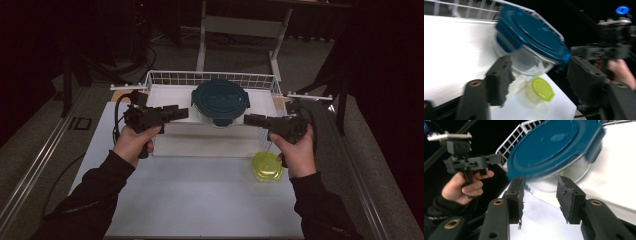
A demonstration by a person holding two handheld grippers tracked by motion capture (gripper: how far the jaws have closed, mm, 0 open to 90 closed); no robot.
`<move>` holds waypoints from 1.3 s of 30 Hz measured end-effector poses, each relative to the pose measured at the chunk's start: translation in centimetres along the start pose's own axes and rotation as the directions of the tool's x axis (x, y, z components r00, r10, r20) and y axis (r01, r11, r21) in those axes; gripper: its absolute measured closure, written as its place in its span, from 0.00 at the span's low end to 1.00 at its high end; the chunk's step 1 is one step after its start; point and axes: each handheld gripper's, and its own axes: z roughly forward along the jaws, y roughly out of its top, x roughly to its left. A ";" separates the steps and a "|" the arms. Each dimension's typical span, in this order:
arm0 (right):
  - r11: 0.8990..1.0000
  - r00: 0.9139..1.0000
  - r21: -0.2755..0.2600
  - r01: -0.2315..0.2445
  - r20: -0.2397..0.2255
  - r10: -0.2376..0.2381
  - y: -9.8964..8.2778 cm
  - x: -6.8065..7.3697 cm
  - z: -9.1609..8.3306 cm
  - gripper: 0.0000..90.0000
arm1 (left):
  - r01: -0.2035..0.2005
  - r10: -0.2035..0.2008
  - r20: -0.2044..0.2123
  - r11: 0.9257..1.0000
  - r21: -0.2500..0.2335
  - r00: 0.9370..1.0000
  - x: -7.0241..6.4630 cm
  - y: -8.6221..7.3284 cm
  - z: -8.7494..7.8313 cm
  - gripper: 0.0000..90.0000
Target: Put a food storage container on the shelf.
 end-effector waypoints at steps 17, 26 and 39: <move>0.997 0.992 0.052 0.064 0.105 -0.069 -4.0 1.4 4.5 1.00 | -0.258 0.252 -0.112 0.965 -0.038 0.961 -2.4 -9.3 -0.5 0.01; 0.998 0.992 0.039 0.048 0.118 -0.053 -3.1 1.0 5.6 1.00 | -0.349 0.348 -0.157 0.937 0.022 0.924 -3.1 -14.4 0.3 0.01; 0.999 0.989 0.030 0.045 0.141 -0.049 -2.0 0.7 7.2 1.00 | -0.367 0.366 -0.172 0.930 0.027 0.915 -2.9 -16.5 0.6 0.01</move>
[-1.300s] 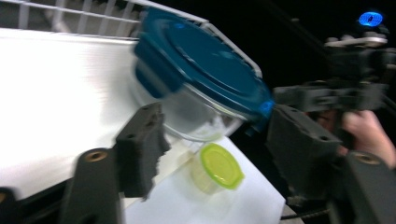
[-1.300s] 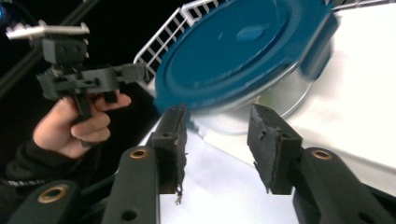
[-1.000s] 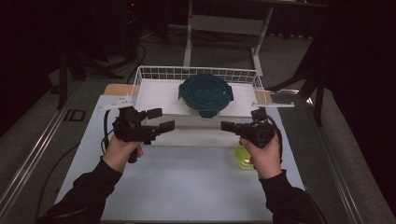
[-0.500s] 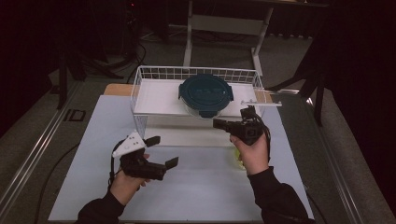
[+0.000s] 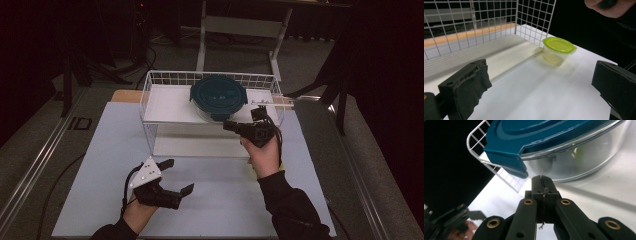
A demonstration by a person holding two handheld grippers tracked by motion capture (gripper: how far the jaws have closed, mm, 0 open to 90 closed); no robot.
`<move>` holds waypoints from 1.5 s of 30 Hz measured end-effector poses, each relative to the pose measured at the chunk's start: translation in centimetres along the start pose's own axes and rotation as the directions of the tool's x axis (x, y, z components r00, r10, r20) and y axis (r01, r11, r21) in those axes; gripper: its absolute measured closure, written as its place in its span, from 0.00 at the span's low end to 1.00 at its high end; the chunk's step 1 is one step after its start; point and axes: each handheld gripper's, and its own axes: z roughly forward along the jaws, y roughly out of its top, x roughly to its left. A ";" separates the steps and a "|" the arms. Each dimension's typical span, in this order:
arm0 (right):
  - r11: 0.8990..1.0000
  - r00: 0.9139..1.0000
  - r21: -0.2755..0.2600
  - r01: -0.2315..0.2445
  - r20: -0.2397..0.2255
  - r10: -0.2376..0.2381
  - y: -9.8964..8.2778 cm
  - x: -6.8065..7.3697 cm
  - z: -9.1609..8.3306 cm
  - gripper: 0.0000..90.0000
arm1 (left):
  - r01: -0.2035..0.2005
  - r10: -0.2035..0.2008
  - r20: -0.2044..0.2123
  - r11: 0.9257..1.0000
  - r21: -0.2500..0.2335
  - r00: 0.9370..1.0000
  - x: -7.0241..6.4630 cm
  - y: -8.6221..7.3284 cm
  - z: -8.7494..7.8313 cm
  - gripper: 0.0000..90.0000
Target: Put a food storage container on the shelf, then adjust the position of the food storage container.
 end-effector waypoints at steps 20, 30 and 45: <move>0.998 0.998 -0.056 0.029 -0.063 -0.033 -1.1 0.2 -1.5 0.67 | -0.036 0.039 0.071 0.998 -0.049 0.997 -0.5 0.2 -0.4 0.01; 0.987 0.986 -0.106 0.122 -0.097 -0.132 -6.0 -0.6 -4.8 0.19 | -0.063 0.067 0.060 0.996 -0.058 0.996 -0.2 0.2 -1.9 0.01; 0.979 0.981 -0.093 0.180 -0.060 -0.186 -11.5 -3.7 -7.7 0.15 | -0.069 0.073 0.088 0.996 -0.051 0.993 -0.6 -1.7 -1.8 0.01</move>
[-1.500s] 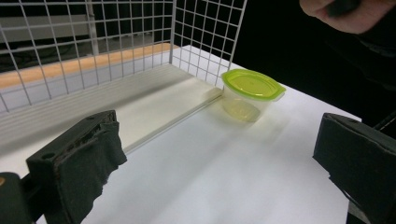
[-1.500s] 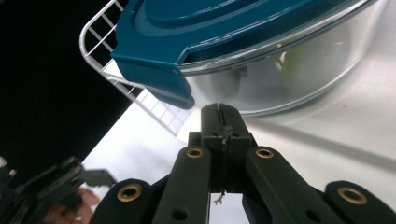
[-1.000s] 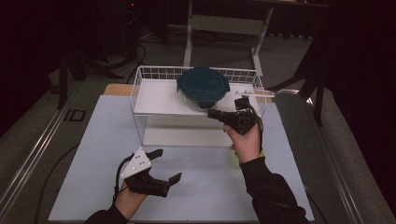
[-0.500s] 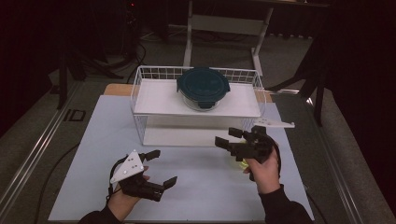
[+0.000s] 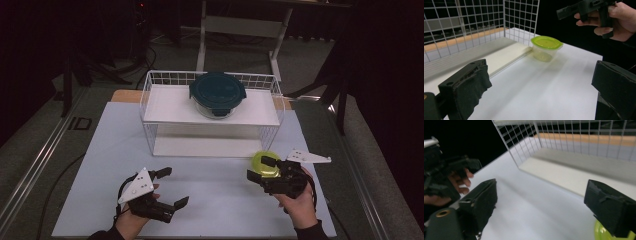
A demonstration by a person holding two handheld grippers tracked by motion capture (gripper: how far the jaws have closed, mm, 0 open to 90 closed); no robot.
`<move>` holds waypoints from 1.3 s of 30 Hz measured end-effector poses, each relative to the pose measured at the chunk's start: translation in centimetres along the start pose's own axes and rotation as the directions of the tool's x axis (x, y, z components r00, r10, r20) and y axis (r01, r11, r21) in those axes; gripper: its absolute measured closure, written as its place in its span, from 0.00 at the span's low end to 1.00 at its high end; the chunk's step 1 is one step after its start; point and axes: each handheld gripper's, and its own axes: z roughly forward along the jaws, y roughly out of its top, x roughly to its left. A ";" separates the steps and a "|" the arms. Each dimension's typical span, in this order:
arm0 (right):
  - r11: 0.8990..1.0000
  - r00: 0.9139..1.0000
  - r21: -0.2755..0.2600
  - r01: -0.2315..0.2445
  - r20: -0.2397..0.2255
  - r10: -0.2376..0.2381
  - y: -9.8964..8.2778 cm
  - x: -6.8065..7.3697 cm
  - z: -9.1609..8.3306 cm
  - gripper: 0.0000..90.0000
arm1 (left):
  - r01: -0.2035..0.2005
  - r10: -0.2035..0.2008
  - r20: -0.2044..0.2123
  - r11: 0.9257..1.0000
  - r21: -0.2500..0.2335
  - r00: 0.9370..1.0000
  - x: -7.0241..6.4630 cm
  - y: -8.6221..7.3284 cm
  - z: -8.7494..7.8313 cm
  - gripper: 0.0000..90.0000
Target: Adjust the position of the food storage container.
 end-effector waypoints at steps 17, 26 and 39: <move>0.995 0.977 0.104 0.010 0.212 -0.032 -3.9 -6.2 -4.1 0.99 | 0.002 -0.001 0.012 1.000 -0.017 1.000 0.0 0.1 0.1 0.01; 0.991 0.951 0.115 -0.067 0.309 0.029 -5.9 -10.3 -4.2 1.00 | 0.002 -0.002 0.013 0.999 -0.033 1.000 0.0 0.2 0.0 0.01; 0.983 0.942 0.128 -0.133 0.324 0.085 -6.6 -12.4 -2.5 1.00 | 0.004 -0.003 0.017 0.999 -0.033 1.000 -0.1 0.1 0.1 0.01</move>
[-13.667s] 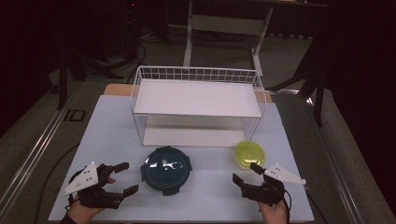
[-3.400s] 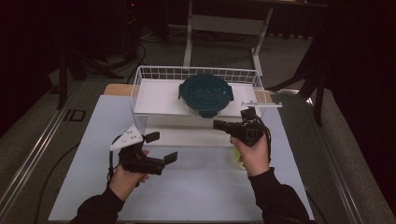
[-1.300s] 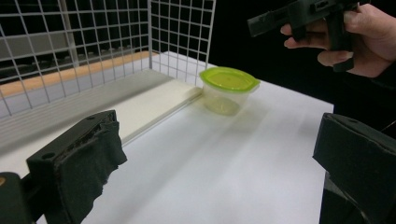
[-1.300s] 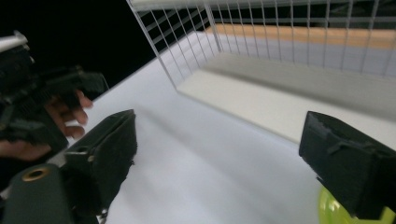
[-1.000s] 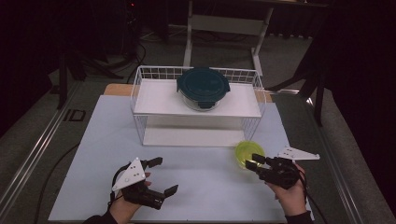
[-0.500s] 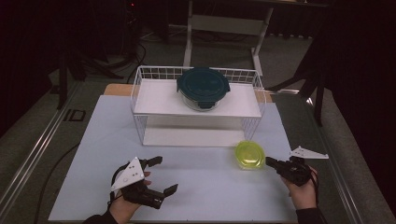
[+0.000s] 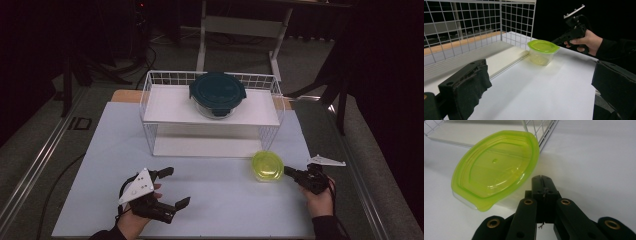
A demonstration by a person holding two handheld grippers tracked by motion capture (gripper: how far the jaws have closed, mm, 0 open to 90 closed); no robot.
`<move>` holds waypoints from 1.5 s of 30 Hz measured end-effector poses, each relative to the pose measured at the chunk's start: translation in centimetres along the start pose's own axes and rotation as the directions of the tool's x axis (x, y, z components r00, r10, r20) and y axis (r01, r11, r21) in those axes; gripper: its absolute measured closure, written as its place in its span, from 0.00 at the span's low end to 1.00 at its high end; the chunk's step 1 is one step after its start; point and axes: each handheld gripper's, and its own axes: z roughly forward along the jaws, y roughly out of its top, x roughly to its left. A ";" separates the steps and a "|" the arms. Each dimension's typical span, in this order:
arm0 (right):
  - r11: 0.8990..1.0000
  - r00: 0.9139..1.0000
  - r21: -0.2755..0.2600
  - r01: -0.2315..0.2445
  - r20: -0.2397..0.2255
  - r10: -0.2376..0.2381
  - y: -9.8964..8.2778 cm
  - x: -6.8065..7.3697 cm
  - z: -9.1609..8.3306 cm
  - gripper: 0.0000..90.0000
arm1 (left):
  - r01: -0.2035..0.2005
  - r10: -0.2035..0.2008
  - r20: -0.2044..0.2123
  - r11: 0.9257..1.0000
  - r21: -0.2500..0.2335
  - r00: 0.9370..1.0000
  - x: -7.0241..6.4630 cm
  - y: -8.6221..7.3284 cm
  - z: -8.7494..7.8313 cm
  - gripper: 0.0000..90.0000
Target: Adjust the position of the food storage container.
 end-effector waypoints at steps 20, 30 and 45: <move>0.999 1.000 0.054 0.009 -0.019 -0.008 -0.4 0.8 2.6 1.00 | -0.001 0.001 0.001 1.000 0.006 1.000 0.0 -0.1 0.1 0.01; 0.998 0.999 0.063 0.013 -0.042 -0.010 0.4 0.4 4.4 1.00 | 0.003 -0.003 0.001 1.000 -0.001 1.000 0.1 -0.2 0.0 0.01; 0.994 0.988 0.091 0.067 -0.142 -0.053 -0.5 3.9 5.0 1.00 | -0.001 0.001 0.002 1.000 -0.005 1.000 0.0 -0.1 -0.1 0.01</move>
